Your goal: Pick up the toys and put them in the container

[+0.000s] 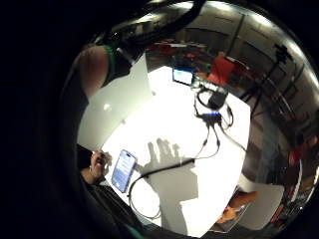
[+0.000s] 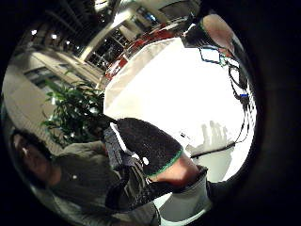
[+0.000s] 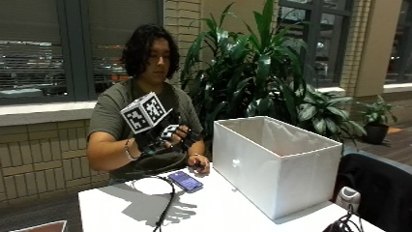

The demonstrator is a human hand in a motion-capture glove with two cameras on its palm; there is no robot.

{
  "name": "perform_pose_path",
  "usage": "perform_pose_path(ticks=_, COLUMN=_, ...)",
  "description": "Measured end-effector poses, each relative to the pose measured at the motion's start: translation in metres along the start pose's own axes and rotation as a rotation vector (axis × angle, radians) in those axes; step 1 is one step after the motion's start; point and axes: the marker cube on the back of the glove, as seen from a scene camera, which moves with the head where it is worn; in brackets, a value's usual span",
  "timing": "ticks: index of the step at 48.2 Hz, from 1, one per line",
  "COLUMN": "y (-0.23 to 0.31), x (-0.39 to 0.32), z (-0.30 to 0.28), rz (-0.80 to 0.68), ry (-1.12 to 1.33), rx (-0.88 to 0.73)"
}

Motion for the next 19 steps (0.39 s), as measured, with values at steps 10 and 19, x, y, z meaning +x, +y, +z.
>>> perform_pose_path(ticks=10, y=0.031, x=0.029, z=0.034, rz=0.076, ry=0.134, rx=-0.078)
perform_pose_path(ticks=19, y=0.037, x=0.039, z=0.048, rz=0.093, ry=0.166, rx=-0.089)
